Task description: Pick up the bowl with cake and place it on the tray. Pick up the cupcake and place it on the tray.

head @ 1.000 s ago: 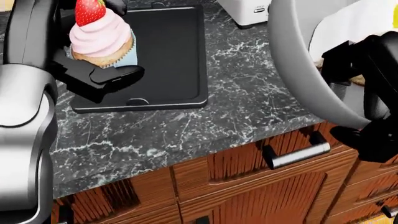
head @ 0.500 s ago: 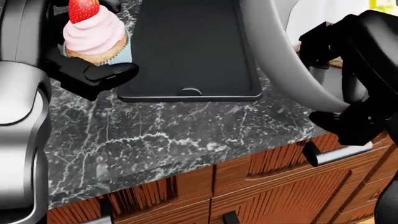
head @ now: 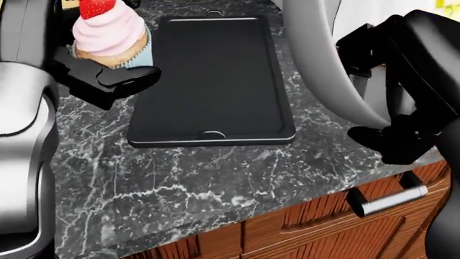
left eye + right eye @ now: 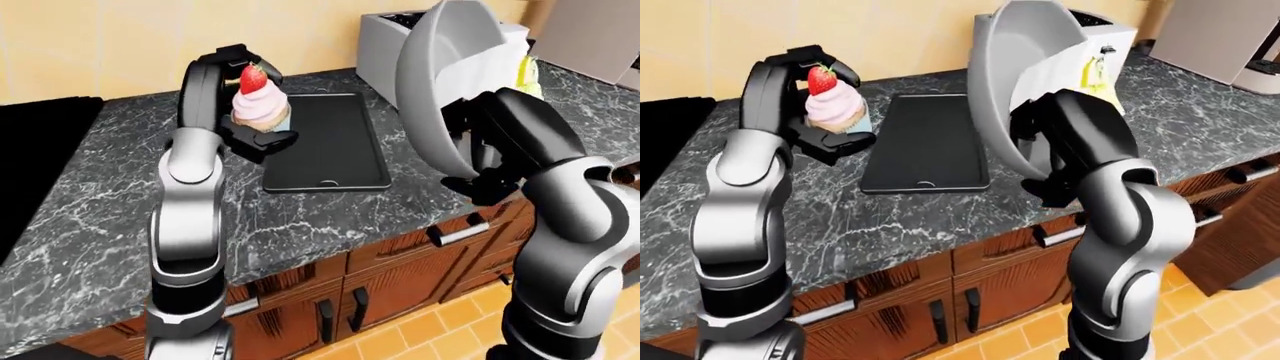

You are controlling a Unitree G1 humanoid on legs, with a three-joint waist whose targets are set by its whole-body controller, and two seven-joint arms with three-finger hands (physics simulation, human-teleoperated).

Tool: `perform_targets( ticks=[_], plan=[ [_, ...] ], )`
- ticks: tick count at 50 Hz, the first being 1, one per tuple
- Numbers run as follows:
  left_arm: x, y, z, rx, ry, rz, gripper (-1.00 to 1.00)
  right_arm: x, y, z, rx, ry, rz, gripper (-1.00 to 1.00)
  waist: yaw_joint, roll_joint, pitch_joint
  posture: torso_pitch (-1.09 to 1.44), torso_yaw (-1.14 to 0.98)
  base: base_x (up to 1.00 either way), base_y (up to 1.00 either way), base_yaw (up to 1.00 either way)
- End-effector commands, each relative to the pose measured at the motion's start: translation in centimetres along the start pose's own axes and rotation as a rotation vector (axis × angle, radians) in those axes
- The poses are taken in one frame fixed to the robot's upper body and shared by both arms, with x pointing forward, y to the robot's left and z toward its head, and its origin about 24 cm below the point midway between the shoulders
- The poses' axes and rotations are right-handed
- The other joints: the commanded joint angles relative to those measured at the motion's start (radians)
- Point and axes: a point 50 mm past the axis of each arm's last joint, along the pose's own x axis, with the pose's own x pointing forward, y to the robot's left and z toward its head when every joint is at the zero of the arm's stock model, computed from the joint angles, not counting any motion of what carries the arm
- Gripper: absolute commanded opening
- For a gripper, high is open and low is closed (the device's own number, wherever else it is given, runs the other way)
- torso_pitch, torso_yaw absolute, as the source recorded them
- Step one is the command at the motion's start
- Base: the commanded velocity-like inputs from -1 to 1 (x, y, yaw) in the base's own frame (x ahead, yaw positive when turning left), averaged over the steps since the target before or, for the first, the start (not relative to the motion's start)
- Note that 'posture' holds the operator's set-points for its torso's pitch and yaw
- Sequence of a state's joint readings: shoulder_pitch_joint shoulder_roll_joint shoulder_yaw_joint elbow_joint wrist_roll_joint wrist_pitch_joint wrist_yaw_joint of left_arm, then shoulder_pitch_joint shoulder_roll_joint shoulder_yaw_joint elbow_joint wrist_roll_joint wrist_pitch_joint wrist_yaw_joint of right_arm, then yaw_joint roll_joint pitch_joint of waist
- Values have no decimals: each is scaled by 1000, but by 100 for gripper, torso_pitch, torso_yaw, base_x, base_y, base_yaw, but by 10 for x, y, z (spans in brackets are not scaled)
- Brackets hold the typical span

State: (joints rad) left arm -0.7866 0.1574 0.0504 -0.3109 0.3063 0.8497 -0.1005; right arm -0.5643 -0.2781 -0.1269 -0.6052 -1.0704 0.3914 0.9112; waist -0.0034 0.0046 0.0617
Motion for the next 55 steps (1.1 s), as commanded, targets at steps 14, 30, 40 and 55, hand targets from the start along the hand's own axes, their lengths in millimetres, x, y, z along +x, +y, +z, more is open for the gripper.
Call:
perform_targets(
  ticks=[14,30,40,55],
  plan=[
    [-3,7,18,3,-85,34,-100,-6,-17,7,-12,-32,-100,-100,10,56,-33,0,0,0,27,10],
    [-5,6,23,9,-91,28,-100,-6,-22,10,-15,-42,-105,-100,16,-46,-28,0,0,0,0,0],
    [-5,6,26,10,-98,23,-100,17,-43,29,-9,-76,-121,-100,-9,-6,-39,0,0,0,0,0],
    [-12,9,22,-2,-98,24,-100,82,-29,46,-66,-93,-73,-100,-10,0,-45,0,0,0,0,0]
  ],
)
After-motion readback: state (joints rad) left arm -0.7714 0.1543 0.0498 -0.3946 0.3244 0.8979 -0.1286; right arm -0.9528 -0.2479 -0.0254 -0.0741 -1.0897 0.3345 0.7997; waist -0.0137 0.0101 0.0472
